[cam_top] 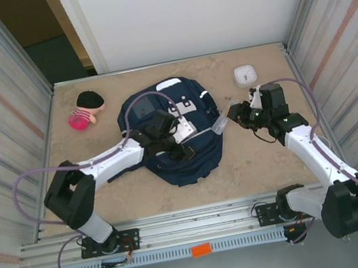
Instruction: Pack the student bag
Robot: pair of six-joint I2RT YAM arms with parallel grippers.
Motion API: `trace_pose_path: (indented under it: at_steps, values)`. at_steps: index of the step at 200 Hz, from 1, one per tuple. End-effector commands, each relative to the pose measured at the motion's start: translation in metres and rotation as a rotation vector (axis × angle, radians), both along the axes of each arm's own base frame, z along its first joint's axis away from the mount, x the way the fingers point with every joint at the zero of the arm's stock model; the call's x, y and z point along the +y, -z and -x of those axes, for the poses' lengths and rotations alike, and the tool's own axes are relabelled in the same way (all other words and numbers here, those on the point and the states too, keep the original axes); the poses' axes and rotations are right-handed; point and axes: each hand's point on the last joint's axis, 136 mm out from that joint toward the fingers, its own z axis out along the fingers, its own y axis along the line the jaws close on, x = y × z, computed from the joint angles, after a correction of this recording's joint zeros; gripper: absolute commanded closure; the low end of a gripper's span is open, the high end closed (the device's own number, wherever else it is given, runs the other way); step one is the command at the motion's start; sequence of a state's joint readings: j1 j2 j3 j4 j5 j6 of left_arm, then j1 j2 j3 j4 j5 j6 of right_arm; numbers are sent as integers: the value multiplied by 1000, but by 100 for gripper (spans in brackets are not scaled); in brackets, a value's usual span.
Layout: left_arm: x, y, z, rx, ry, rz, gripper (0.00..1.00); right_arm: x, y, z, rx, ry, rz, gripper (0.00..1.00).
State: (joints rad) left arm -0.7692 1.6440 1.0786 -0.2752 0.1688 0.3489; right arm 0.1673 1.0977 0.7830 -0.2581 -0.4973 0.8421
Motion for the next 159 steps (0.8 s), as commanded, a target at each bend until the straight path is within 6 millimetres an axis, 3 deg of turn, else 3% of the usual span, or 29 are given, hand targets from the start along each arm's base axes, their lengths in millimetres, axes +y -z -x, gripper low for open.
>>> trace_pose_path:
  at_steps: [1,34,65,89,125,159]
  values:
    - [-4,2,-5,-18,19,-50,19,5,-2,12,-3,-63,-15,91]
    - [3,11,-14,-31,-28,-107,18,3,0,12,3,-69,-4,91]
    - [-8,4,20,15,130,-44,14,2,1,11,-1,-68,-3,91]
    - [-2,6,30,-17,153,-67,13,3,1,10,-3,-63,-19,91]
    - [22,16,6,-127,26,-189,13,4,-2,11,-12,-56,-32,91]
    - [29,-3,-14,-226,-79,-189,23,1,-5,13,-18,-46,-25,90]
